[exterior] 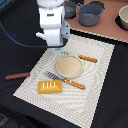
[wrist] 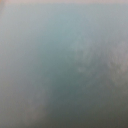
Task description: Interact with the objects in diverse but meaningful ways.
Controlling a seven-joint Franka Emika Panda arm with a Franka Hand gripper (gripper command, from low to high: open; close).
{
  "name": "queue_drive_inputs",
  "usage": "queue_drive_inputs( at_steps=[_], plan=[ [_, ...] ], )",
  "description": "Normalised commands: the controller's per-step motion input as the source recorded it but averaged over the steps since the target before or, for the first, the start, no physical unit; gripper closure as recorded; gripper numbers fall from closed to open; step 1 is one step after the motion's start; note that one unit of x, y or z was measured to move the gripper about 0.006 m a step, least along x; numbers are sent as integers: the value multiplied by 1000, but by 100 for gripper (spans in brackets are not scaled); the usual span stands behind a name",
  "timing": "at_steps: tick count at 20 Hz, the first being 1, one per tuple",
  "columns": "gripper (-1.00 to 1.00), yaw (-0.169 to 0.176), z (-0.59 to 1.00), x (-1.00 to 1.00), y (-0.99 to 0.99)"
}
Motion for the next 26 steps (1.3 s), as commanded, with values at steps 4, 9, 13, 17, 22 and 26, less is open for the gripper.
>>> queue_drive_inputs(
  at_steps=[4,9,13,17,22,26],
  plan=[
    [100,0,84,789,510],
    [100,0,33,773,550],
    [100,0,0,774,557],
    [100,0,-14,756,571],
    [-100,0,-81,369,374],
    [-100,1,256,39,234]
  ],
)
